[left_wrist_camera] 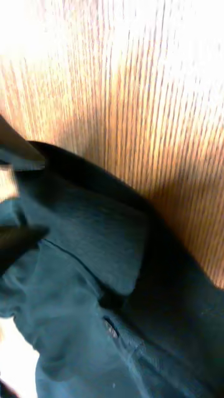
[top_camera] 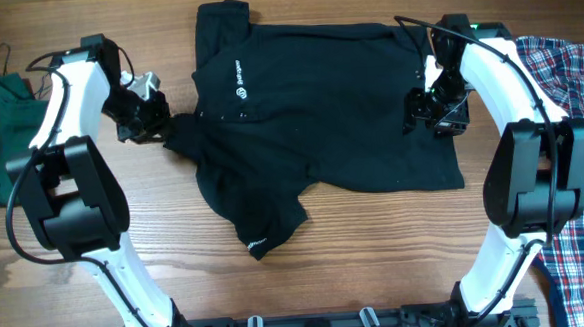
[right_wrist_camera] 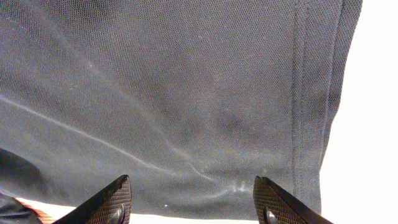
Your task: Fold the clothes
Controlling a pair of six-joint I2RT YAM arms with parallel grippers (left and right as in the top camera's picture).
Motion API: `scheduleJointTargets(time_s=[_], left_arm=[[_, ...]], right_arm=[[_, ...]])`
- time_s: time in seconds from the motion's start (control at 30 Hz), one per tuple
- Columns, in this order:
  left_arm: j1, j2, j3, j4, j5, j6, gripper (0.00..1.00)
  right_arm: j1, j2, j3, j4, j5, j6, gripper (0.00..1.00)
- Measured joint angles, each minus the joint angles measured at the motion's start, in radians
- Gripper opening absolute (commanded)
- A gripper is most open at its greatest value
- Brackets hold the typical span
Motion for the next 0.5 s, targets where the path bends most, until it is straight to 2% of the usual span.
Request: scheduleJointTargets(time_s=[0.17,0.27,0.43,0.5], left_arm=[[0.0,0.0,-0.005,-0.019,-0.09,-0.085,0.59],[0.0,-0.003,0.143,-0.032,-0.078,-0.116,0.67],[-0.011,-0.05,0.212,0.167,0.072,-0.129,0.65],[-0.035,-0.035,0.207,0.217,0.085,-0.131,0.71]], right_arm=[[0.0,0.0,0.0,0.003,0.0,0.0,0.64],[0.0,0.0,0.0,0.006,0.0,0.0,0.64],[0.0,0.0,0.0,0.007,0.0,0.0,0.64],[0.0,0.0,0.0,0.01,0.0,0.0,0.64]])
